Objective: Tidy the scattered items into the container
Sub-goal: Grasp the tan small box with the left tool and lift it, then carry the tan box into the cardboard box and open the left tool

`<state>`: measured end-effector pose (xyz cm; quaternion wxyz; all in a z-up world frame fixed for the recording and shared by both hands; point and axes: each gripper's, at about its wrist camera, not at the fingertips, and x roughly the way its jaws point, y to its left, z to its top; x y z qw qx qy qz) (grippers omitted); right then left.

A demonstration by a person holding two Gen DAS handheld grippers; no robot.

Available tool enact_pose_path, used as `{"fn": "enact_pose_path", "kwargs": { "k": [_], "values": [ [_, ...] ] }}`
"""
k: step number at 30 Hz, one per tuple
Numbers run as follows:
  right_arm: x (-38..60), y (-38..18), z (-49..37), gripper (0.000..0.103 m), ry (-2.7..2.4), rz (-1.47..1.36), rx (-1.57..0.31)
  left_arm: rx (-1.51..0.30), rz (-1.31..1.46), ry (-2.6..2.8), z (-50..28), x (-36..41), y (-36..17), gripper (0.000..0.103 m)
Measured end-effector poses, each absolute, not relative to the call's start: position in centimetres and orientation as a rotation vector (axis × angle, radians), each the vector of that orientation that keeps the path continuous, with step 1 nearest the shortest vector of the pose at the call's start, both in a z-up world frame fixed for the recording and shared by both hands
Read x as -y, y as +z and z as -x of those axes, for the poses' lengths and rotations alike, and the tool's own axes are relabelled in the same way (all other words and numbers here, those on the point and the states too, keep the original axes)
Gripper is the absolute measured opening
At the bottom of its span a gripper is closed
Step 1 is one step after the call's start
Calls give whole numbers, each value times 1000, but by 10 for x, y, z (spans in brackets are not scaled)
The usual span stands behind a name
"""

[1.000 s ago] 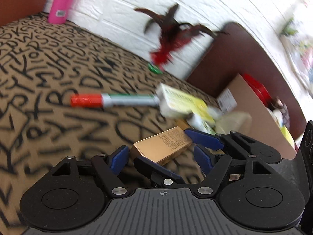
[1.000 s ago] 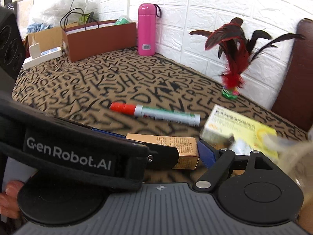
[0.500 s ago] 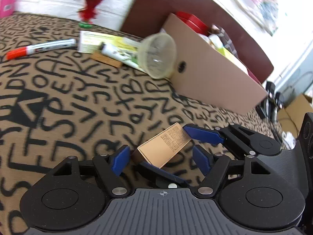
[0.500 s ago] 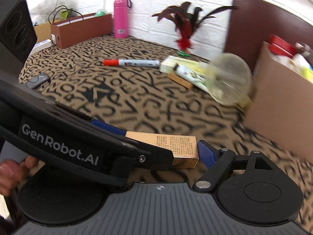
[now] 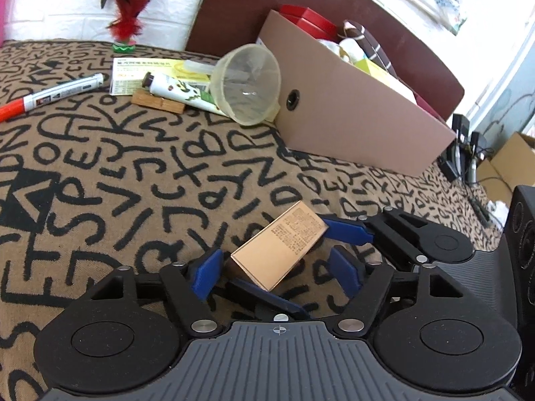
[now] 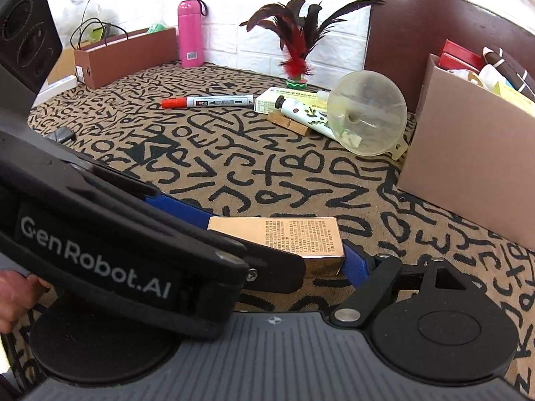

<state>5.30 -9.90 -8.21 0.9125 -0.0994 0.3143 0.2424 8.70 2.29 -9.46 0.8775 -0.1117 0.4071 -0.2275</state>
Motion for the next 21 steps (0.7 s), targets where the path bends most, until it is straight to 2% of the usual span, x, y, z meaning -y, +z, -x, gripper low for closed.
{"fn": "enact_pose_path", "kwargs": {
  "k": [5,12,21],
  "values": [
    [110,-78,-37,85,478,230,-616,-870,217,-481,-80,-8,-91,65],
    [137,-61,-16,85,428,253,-552,-840,174,-537,-72,25,-72,61],
    [192,-13,-15,85,322,258,-423,-715,91,-649,-94,88,-16,60]
  ]
}}
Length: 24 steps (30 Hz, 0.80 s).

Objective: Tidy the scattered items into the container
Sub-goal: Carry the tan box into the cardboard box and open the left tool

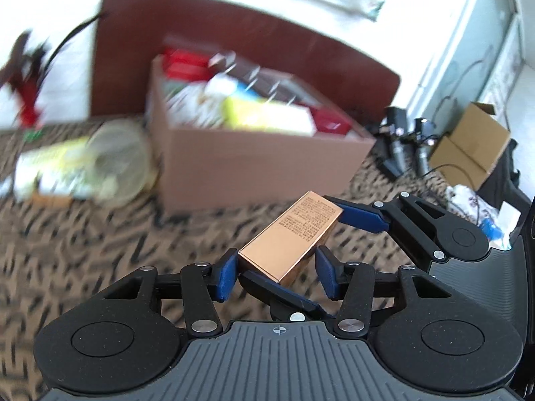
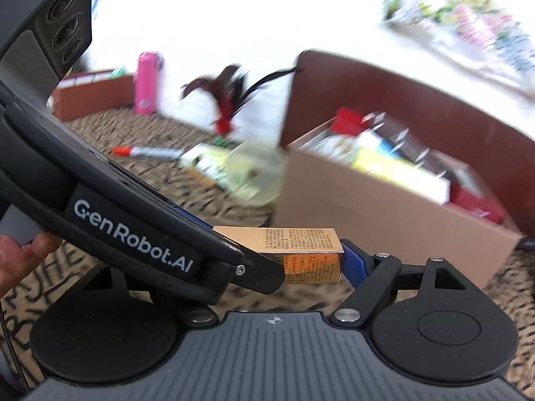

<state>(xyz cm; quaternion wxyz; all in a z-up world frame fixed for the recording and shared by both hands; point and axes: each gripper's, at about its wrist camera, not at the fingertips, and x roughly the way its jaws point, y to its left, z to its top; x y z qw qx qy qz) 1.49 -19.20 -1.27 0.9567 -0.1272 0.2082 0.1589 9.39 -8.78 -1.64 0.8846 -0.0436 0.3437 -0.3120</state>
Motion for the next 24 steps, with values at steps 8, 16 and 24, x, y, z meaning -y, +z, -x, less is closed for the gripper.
{"fn": "enact_pose_path", "kwargs": {
  "k": [8,16,24],
  "values": [
    [247,25,-43,85,161,241,-320,-617,11,-758,-139,158,25,60],
    [300,45,-81,85,37,190,-252,-573,-24,-842,-190,210,41,61],
    [330,33,-113,85,-13,152,-282,-617,-42,-863,-226,239,25,60]
  ]
}}
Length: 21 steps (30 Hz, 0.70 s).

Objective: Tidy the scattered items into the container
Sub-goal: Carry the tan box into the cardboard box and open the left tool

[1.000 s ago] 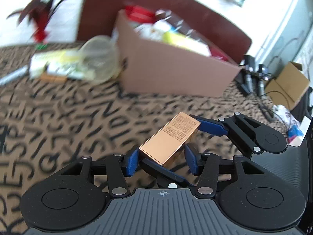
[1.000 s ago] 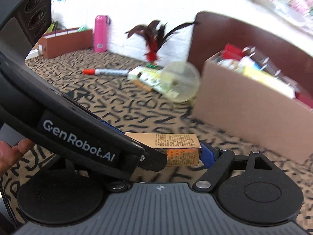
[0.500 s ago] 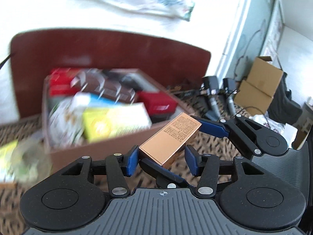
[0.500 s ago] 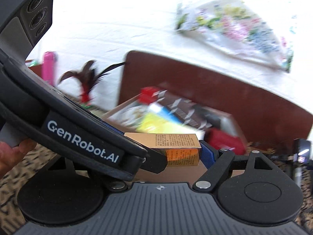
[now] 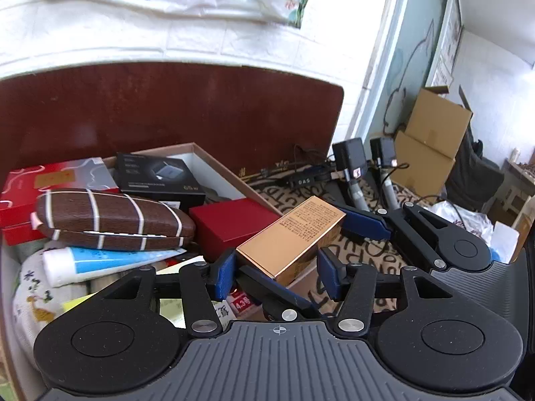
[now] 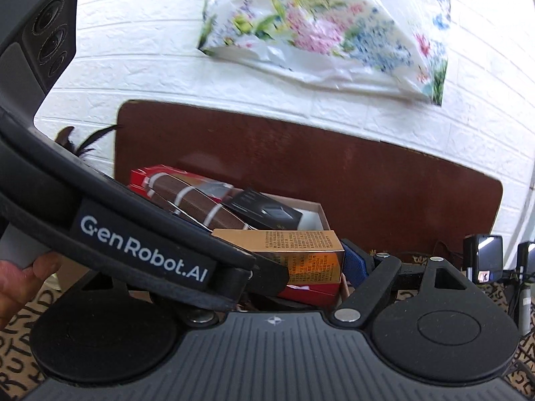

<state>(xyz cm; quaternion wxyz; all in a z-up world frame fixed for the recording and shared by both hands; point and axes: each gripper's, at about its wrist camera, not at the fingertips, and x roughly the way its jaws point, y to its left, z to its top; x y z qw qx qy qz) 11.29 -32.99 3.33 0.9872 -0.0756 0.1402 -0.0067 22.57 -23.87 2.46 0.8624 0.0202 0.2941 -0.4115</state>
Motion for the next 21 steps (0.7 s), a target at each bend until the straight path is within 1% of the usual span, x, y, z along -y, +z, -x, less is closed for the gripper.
{"fn": "enact_pose_path", "kwargs": {
  "k": [1,2,3,4,5,6,8,12,17,21],
  "values": [
    [332,31,-116,85,-15,147,-287,-621,-45,-864,-228,241,23,62],
    [334,29,-118,85,-17,142,-291,-623,-46,-863,-231,242,21,66],
    [335,27,-120,85,-18,136,-293,-624,-44,-854,-232,244,19,68],
    [336,26,-123,85,-18,130,-292,-623,-37,-830,-233,244,18,81],
    [338,25,-125,86,-17,120,-290,-617,-29,-798,-234,243,17,101],
    [340,24,-126,89,-11,111,-290,-604,-20,-778,-233,241,16,103],
    [339,21,-126,95,1,118,-308,-575,-10,-793,-229,235,16,103],
    [331,13,-121,94,-11,176,-322,-581,-11,-796,-225,230,14,103],
    [331,11,-114,96,-2,122,-329,-607,-14,-780,-221,227,11,103],
    [325,10,-110,97,-18,162,-329,-607,-11,-772,-214,223,12,103]
  ]
}}
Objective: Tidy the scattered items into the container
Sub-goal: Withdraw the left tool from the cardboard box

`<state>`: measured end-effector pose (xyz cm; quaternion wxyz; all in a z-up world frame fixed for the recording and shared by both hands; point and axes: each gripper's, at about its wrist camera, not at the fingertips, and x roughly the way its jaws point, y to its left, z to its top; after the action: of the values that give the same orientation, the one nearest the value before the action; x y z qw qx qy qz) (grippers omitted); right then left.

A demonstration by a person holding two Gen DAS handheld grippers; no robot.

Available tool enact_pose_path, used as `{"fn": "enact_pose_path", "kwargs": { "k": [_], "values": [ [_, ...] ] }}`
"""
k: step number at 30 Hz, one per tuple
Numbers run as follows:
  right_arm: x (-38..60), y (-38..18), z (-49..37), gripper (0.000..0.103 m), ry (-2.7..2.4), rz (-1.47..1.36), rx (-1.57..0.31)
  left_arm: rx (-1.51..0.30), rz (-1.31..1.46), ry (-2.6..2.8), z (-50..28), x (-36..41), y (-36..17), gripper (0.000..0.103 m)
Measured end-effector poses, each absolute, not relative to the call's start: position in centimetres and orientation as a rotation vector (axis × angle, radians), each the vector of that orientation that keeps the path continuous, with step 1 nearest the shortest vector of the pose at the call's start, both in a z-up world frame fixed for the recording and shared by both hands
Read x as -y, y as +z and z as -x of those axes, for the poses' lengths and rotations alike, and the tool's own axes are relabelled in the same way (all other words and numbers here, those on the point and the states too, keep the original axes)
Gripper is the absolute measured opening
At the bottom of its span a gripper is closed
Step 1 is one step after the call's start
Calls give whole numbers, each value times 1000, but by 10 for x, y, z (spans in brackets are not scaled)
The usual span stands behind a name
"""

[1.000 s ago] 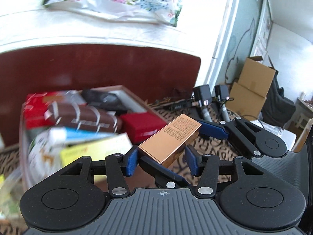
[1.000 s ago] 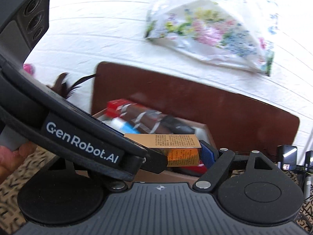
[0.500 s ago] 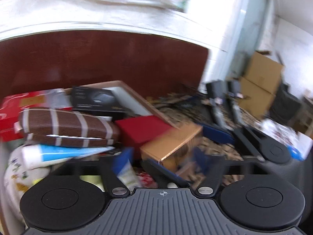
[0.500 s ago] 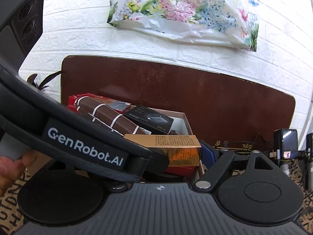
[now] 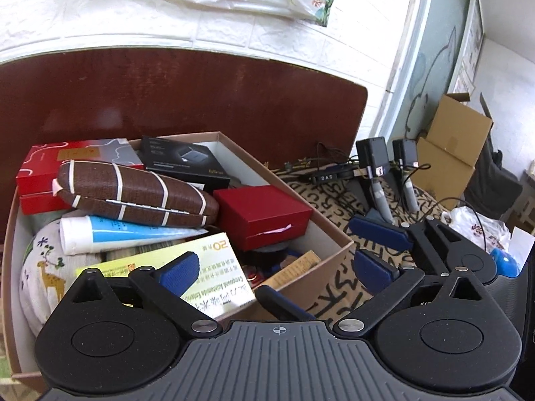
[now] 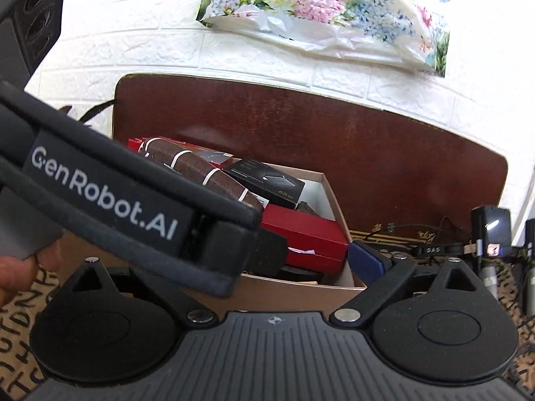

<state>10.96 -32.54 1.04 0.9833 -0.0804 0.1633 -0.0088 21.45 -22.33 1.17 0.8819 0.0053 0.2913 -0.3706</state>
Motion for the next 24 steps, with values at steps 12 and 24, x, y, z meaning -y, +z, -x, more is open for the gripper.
{"fn": "enact_pose_path", "kwargs": {
  "k": [12,24],
  "values": [
    [316,23,-89,101,-26,214,-298,-605,-16,-727,-186,210,22,103],
    [298,24,-64,102,-21,273,-314,-617,-32,-650,-158,195,25,103]
  ]
}}
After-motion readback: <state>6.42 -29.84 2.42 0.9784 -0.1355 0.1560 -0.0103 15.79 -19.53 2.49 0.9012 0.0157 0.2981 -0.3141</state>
